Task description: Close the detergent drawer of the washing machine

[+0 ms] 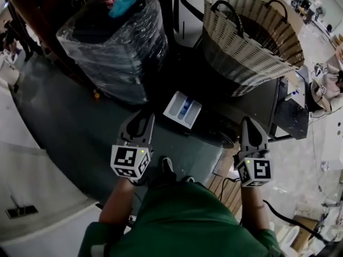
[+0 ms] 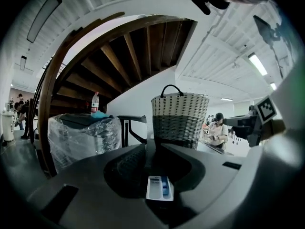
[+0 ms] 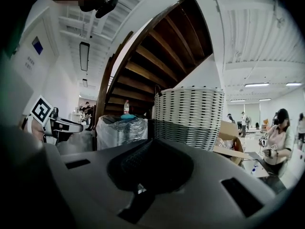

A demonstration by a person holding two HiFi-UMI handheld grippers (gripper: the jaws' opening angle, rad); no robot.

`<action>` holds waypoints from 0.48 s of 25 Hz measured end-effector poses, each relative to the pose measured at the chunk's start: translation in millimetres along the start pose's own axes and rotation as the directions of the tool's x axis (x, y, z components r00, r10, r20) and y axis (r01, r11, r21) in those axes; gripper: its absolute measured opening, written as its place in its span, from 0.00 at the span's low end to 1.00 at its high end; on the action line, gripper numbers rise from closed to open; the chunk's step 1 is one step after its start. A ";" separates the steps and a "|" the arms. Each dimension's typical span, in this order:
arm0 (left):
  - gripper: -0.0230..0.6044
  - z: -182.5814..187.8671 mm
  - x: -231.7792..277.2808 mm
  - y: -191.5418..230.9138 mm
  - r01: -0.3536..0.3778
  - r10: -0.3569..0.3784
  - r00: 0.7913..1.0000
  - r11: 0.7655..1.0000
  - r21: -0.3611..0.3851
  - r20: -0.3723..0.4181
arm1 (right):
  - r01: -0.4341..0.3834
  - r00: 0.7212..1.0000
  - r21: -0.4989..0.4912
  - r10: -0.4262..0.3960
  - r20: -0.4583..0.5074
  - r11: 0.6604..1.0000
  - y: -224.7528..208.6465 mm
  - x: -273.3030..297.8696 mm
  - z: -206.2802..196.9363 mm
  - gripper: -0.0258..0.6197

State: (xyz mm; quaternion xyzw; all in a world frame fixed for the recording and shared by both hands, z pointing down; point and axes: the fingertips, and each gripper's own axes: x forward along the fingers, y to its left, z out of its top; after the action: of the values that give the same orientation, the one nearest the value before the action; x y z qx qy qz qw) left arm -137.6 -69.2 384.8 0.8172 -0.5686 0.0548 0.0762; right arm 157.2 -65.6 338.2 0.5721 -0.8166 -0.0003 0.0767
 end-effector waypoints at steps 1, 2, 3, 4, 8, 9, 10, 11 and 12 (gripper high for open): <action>0.21 -6.3 6.8 4.7 0.012 -0.012 1.000 1.000 -0.006 -0.012 | 0.002 1.000 -0.006 -0.002 -0.004 1.000 3.5 8.6 1.2 0.07; 0.21 -13.5 14.0 8.9 0.024 -0.025 0.999 1.000 -0.010 -0.025 | 0.003 1.000 -0.011 -0.003 -0.008 1.000 7.1 17.3 1.8 0.07; 0.21 -21.6 21.2 12.1 0.037 -0.037 0.998 0.999 -0.013 -0.042 | 0.003 1.000 -0.014 -0.003 -0.015 1.000 10.8 25.8 1.6 0.07; 0.21 -30.7 28.0 14.3 0.048 -0.049 0.997 0.999 -0.014 -0.062 | 0.001 1.000 -0.016 -0.002 -0.023 1.000 14.3 33.5 0.3 0.07; 0.21 -74.6 46.4 15.8 0.077 -0.083 0.983 0.996 -0.042 -0.163 | -0.014 0.996 -0.024 0.012 -0.083 1.000 22.6 56.2 -16.3 0.07; 0.21 -85.8 49.3 15.0 0.079 -0.088 0.978 0.995 -0.053 -0.187 | -0.021 0.995 -0.020 0.019 -0.101 1.000 22.8 61.3 -22.3 0.07; 0.21 -96.8 52.3 14.2 0.080 -0.092 0.974 0.995 -0.063 -0.209 | -0.029 0.993 -0.014 0.027 -0.118 0.999 22.3 66.9 -28.5 0.07; 0.21 -107.8 56.0 13.7 0.079 -0.094 0.968 0.994 -0.070 -0.231 | -0.035 0.990 -0.006 0.034 -0.134 0.999 21.3 73.1 -34.9 0.07; 0.21 -118.9 60.1 13.3 0.076 -0.093 0.963 0.994 -0.077 -0.254 | -0.043 0.988 0.001 0.043 -0.147 0.999 20.0 79.7 -41.2 0.07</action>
State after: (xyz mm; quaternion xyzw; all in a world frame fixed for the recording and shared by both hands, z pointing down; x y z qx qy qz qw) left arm -129.6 -106.8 512.9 0.8238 -0.5200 0.1380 0.1786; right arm 117.1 -129.5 390.7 0.5528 -0.8208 0.0427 0.1375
